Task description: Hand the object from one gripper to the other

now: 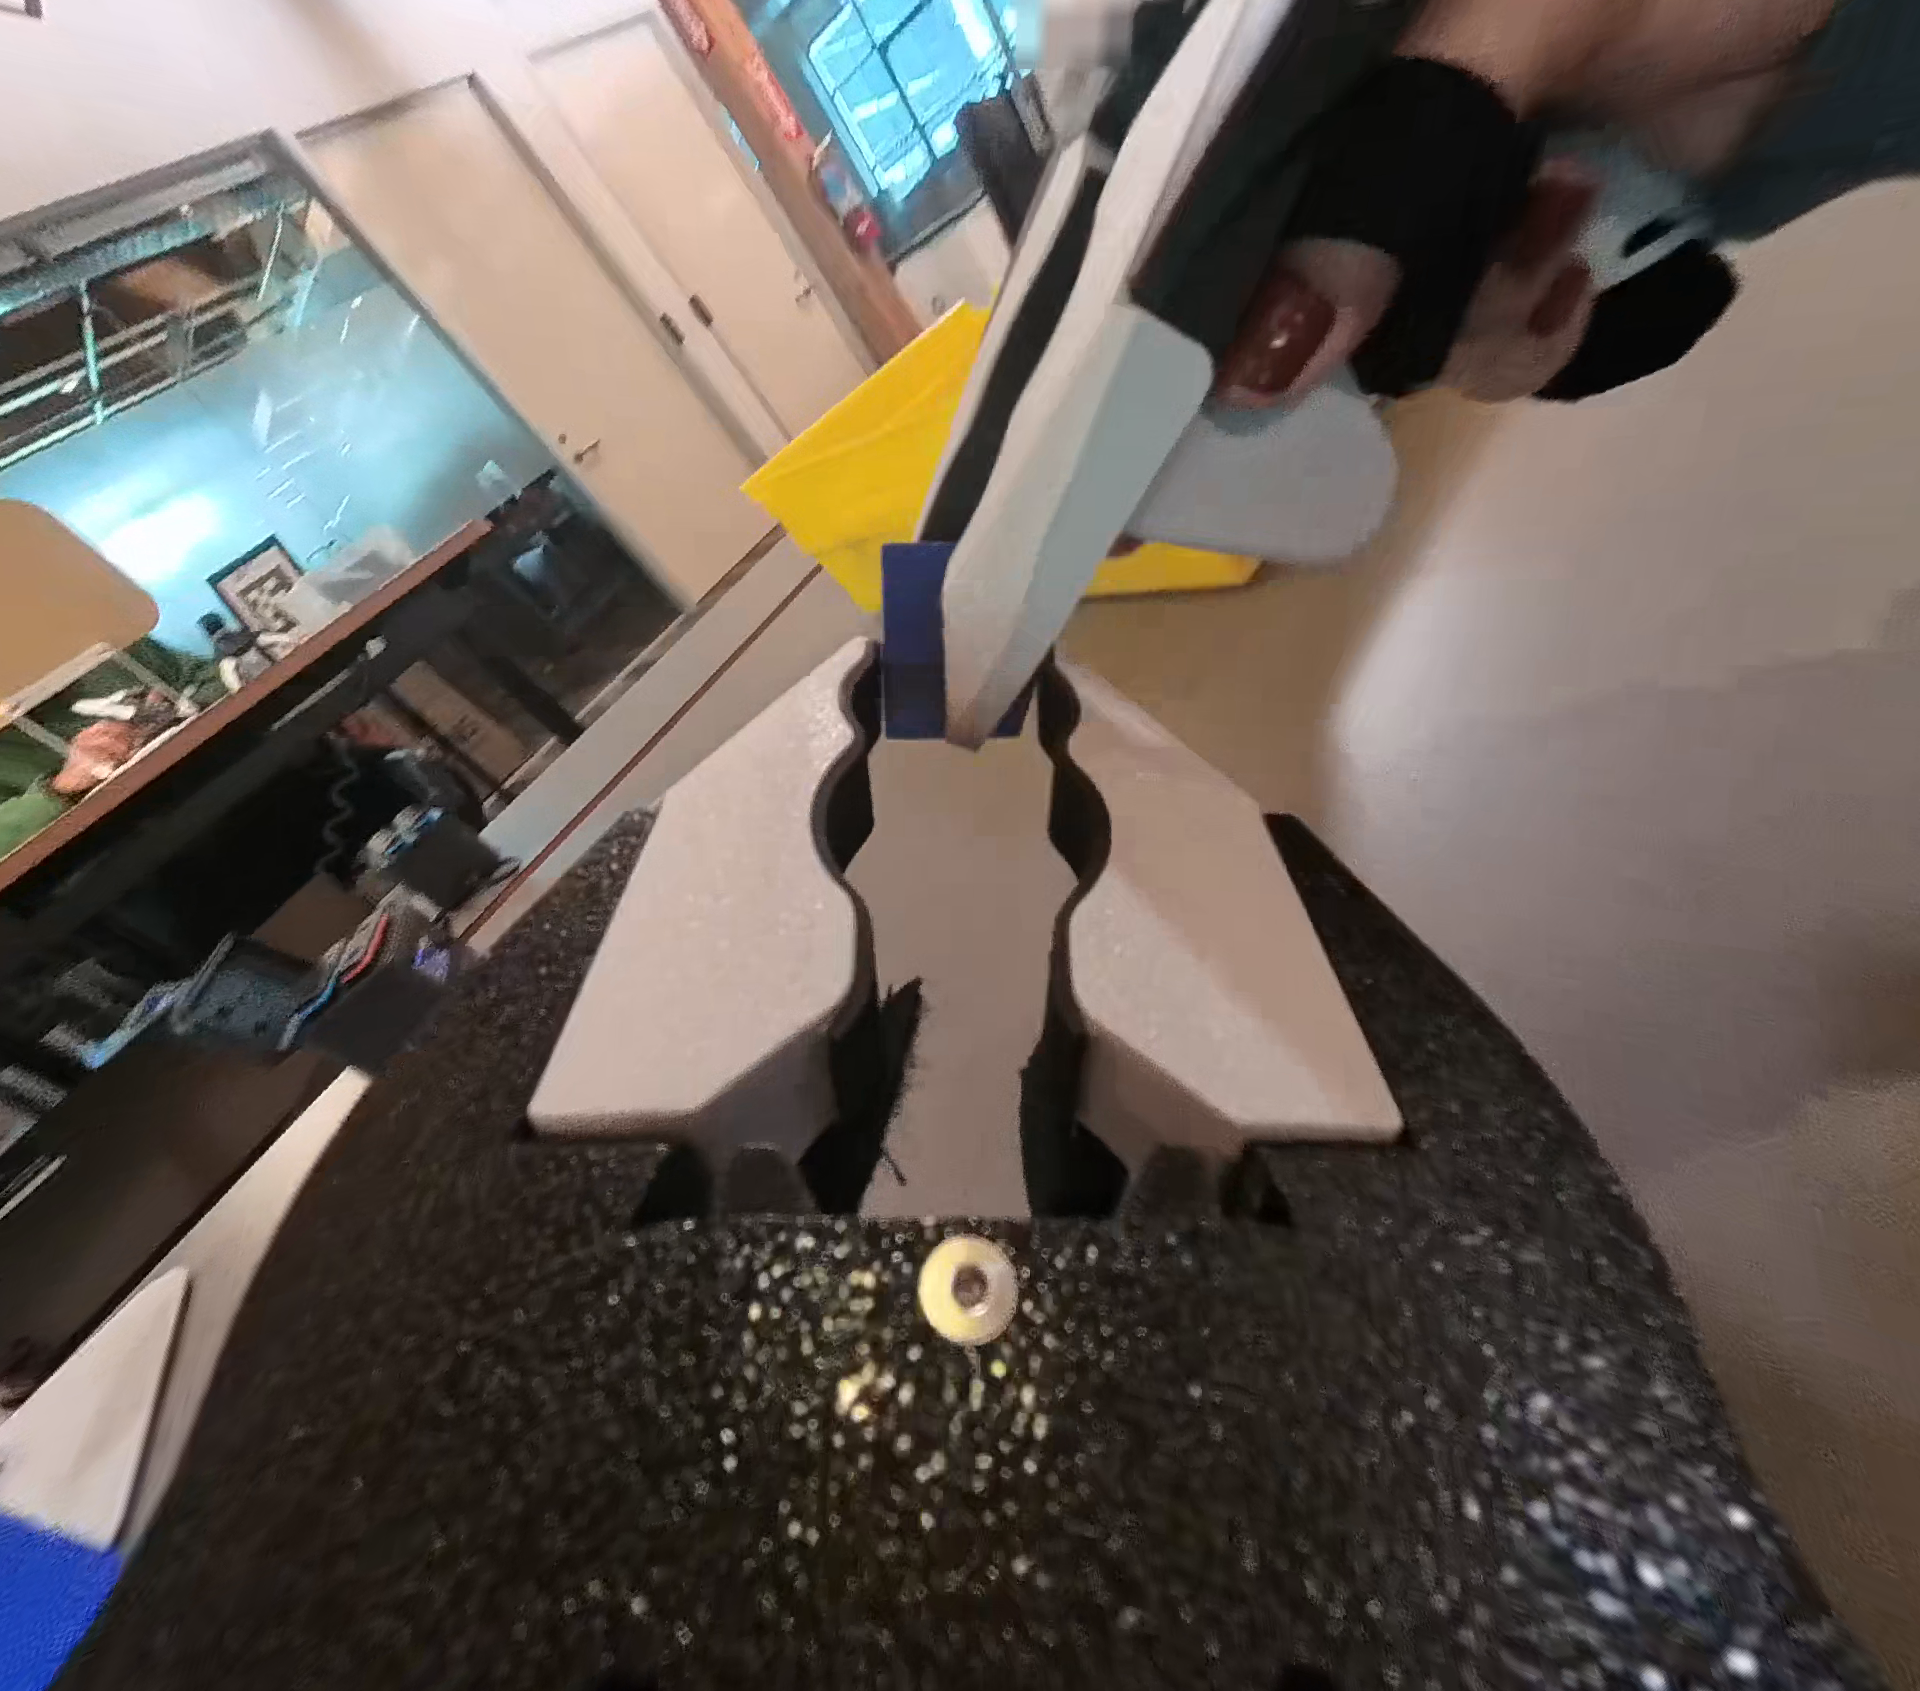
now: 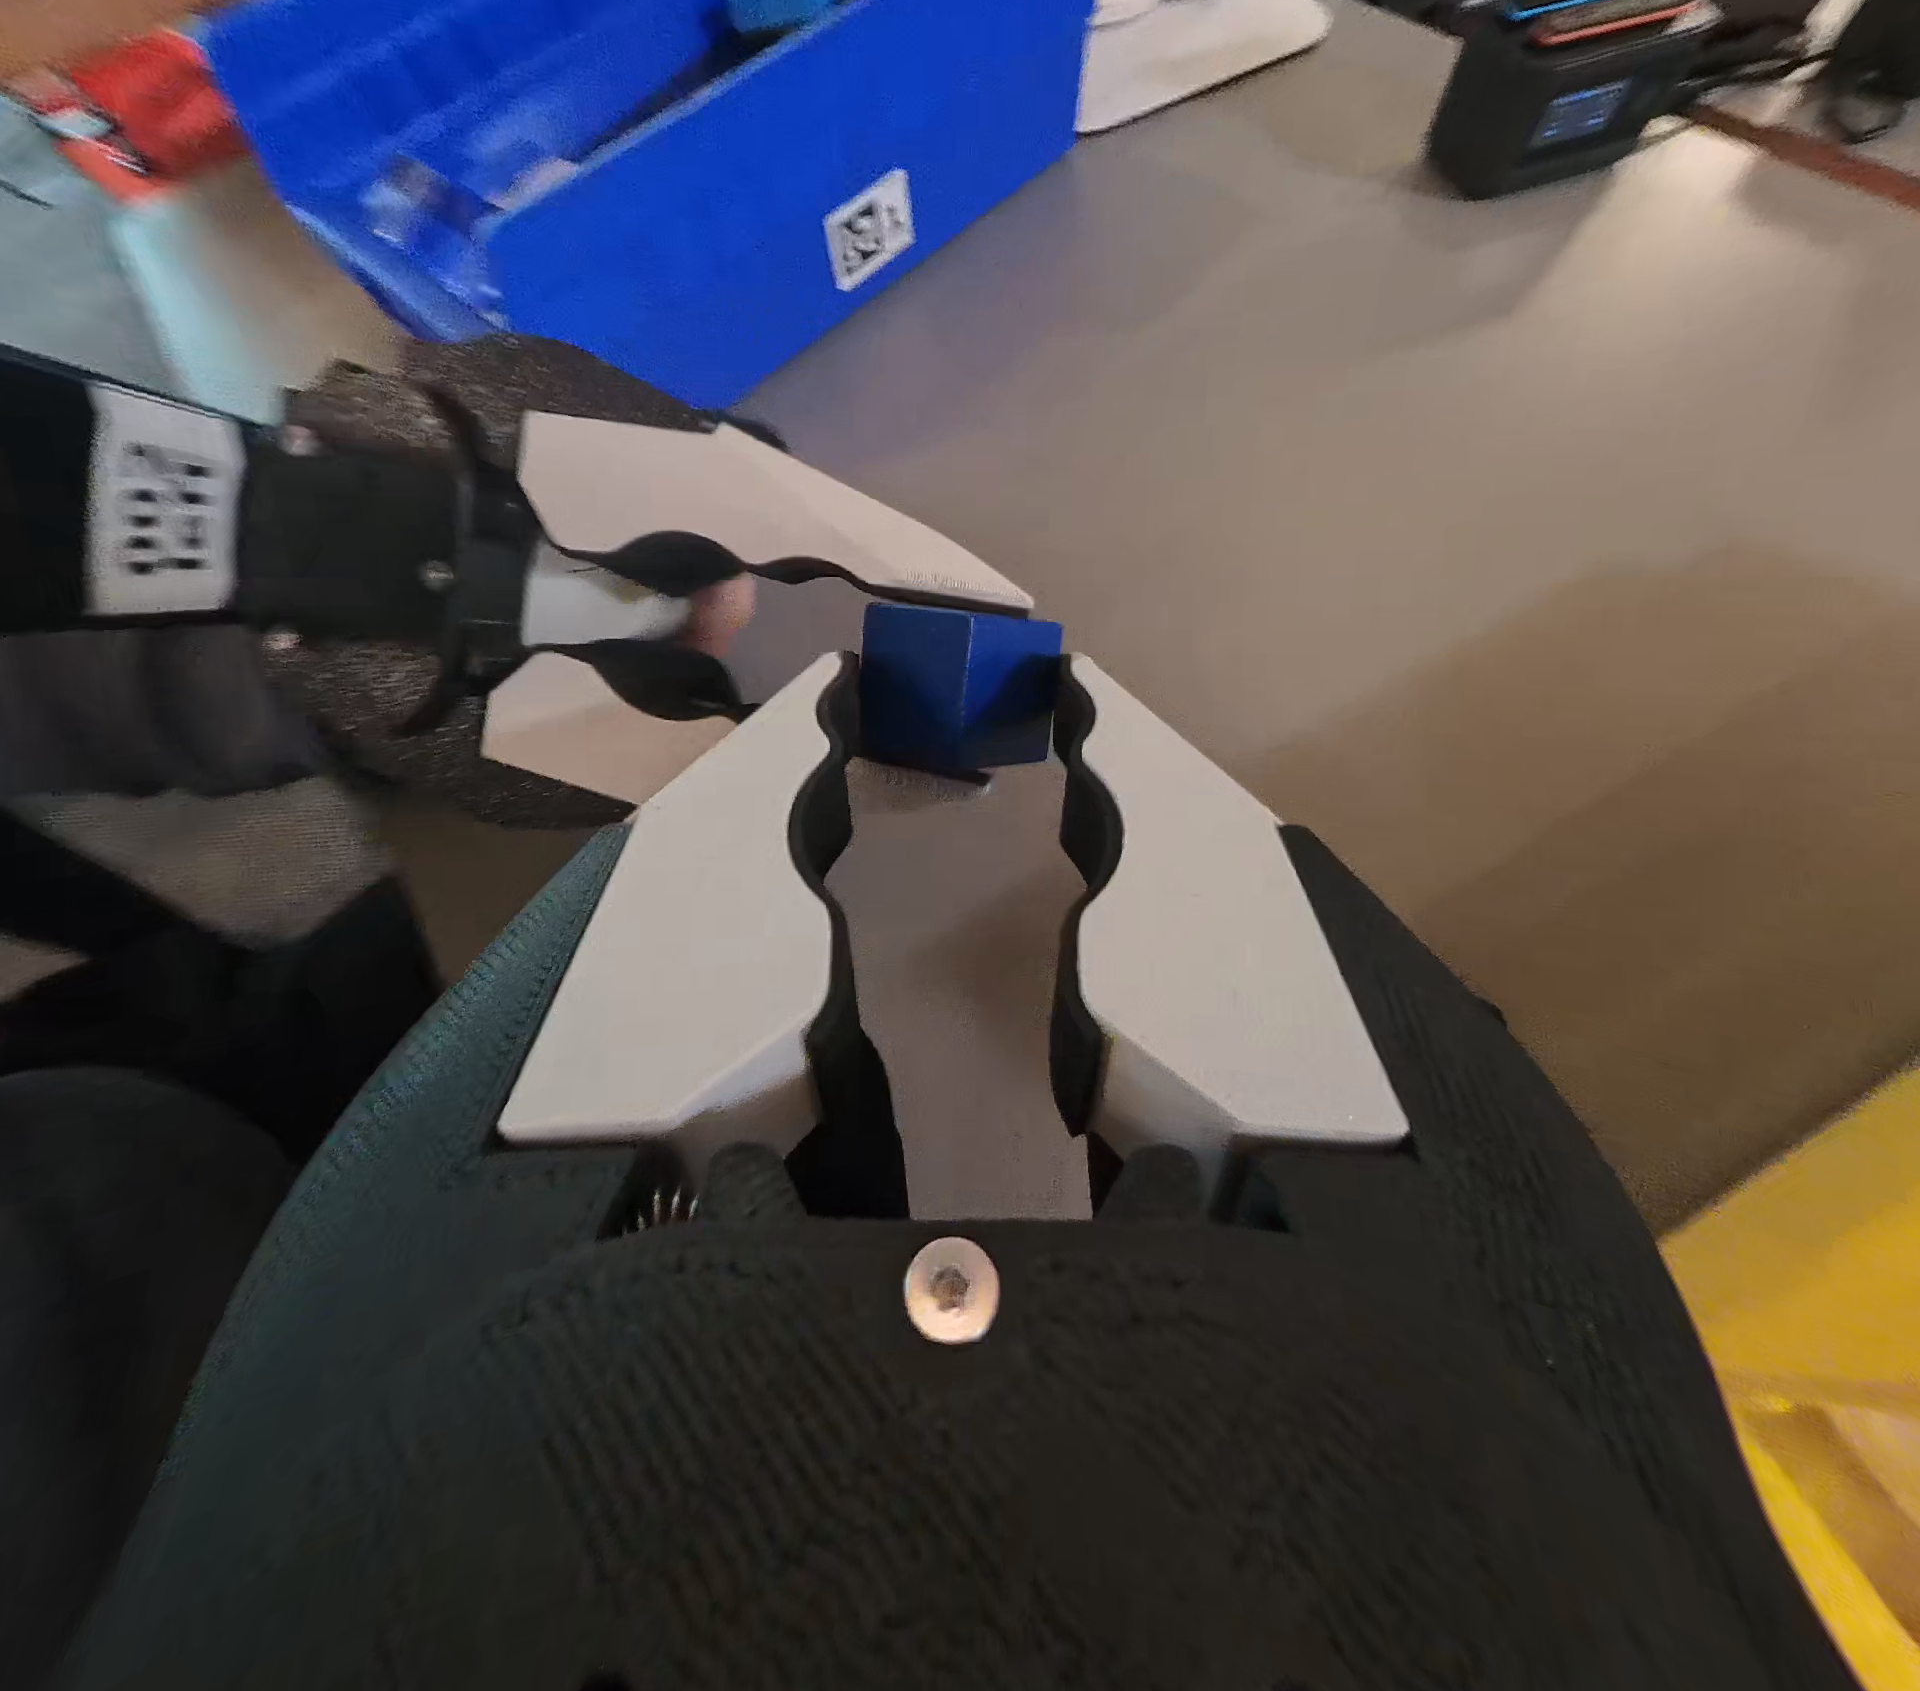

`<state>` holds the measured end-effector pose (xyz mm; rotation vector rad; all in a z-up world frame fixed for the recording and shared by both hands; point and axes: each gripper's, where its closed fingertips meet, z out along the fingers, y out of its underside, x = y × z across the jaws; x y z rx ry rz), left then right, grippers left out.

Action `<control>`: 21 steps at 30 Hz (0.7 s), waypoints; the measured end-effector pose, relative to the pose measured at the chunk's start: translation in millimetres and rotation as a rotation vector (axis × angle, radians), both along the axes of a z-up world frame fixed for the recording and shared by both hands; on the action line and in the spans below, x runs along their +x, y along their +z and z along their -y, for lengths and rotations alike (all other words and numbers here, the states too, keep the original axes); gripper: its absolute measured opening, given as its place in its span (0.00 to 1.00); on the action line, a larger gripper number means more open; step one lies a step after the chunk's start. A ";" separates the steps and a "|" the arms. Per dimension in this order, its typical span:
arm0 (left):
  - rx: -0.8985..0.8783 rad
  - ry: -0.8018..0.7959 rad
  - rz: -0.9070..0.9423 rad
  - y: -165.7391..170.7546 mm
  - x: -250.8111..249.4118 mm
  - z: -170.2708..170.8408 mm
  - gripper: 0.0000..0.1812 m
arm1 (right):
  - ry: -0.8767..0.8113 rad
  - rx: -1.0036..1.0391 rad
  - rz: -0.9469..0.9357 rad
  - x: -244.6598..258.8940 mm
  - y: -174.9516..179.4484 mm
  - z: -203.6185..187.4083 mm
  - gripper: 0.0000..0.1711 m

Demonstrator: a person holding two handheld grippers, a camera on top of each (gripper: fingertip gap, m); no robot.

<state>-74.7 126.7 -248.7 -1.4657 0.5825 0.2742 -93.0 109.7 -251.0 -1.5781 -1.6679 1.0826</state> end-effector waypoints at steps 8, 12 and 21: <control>0.077 -0.083 -0.048 9.8 18.4 8.4 0.15 | 0.222 -0.444 -0.012 17.7 11.4 18.7 0.21; 0.129 -0.110 -0.003 19.5 17.7 13.3 0.14 | 0.275 -0.636 -0.022 21.5 20.5 23.8 0.35; 0.172 -0.193 0.052 26.4 23.7 20.7 0.15 | 0.382 -0.837 -0.068 26.4 28.8 31.3 0.15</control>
